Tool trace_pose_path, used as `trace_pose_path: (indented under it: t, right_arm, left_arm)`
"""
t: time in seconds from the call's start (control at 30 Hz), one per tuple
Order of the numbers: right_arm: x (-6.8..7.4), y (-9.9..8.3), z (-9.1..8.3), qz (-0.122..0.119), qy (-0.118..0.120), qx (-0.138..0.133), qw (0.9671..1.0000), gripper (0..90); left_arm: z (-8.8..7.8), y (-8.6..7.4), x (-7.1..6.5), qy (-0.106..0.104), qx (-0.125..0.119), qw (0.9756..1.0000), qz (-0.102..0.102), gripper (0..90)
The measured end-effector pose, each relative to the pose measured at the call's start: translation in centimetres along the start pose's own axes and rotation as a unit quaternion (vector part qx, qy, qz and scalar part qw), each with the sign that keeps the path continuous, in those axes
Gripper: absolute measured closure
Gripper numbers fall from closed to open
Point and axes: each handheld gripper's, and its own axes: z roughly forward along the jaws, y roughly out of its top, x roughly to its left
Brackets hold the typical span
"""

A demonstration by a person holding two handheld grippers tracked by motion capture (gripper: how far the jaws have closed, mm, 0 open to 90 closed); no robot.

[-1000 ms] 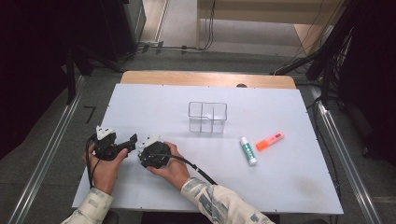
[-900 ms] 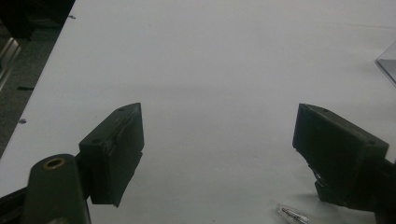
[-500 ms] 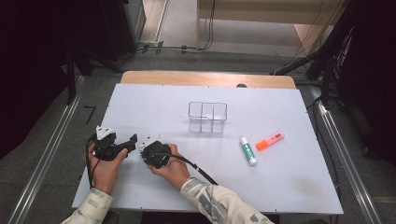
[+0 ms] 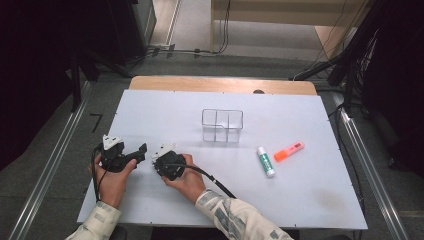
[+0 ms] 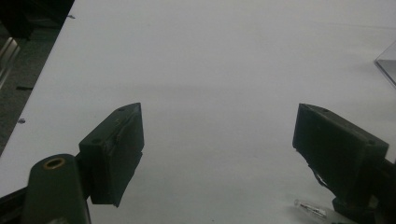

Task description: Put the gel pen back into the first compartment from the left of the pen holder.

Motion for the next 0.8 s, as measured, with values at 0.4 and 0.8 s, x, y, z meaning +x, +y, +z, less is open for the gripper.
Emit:
trace_pose_path:
  t: [0.4,0.8]
  right_arm:
    - [-1.5,-0.5,-1.8,0.015,-0.01,-0.015,0.9997,79.1]
    - [-3.7,-0.6,-4.2,0.032,-0.029,-0.036,0.9984,79.1]
  left_arm:
    - [0.0,0.0,0.0,-0.001,0.002,1.0,0.001,17.0]
    - [0.0,0.0,-0.1,-0.001,0.003,1.0,0.001,17.0]
